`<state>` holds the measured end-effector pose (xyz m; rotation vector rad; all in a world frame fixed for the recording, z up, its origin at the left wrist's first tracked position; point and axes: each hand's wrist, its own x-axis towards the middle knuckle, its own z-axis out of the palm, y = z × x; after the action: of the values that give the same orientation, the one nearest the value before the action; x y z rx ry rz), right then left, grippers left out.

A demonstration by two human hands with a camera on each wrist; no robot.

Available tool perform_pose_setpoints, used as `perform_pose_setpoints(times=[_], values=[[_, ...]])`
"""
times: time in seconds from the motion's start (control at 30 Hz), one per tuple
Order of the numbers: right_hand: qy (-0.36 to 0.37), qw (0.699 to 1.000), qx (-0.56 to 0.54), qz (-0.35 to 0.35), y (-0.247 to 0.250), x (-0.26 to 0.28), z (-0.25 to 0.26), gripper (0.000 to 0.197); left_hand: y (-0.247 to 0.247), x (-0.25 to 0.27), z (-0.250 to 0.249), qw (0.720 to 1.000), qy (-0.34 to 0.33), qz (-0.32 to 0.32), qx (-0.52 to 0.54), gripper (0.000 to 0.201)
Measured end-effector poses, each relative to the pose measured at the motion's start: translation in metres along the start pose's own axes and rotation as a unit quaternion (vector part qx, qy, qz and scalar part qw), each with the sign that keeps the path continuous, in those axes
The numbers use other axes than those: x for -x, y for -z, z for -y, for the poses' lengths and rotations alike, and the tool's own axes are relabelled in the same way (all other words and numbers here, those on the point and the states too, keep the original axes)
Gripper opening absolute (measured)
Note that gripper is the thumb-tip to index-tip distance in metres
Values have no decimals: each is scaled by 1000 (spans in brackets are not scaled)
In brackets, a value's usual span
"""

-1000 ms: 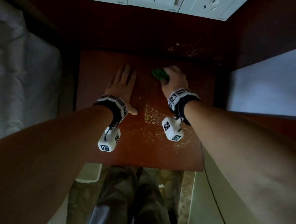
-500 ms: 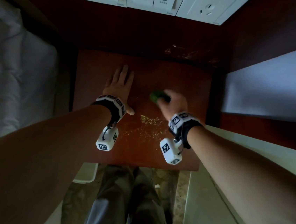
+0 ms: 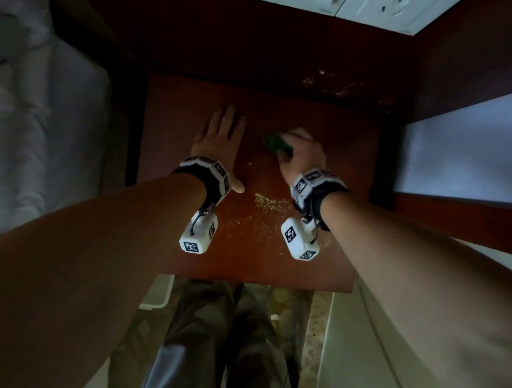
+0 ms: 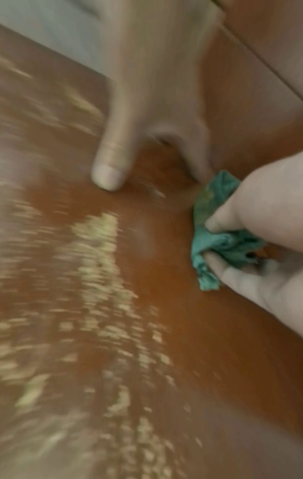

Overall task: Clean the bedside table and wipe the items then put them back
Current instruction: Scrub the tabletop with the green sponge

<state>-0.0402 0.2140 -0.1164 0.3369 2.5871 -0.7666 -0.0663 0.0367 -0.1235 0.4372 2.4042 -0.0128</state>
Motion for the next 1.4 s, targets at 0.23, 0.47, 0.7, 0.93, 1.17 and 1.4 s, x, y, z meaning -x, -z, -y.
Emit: perform_pose_setpoints(times=[0.23,0.47,0.7,0.93,1.17,1.4], values=[[52,986,29,157,-29,27,14,36,0,5,5,1000,-23,6,2,142],[-38,994,-53,91,-21,18,26,29,-6,37,55,1000,-2,-15,4,127],[-227,961,-99,-126,-8,-4,16,36,-7,52,113,982,149,-49,108,134],[-217,962,-75,-149,-9,-14,11,32,-19,43,119,987,119,-20,105,143],[-92,994,-19,-46,-22,-29,56,39,-22,44,124,988,99,-36,115,126],[85,991,48,87,-51,-21,95,40,-22,41,135,995,68,-3,68,126]])
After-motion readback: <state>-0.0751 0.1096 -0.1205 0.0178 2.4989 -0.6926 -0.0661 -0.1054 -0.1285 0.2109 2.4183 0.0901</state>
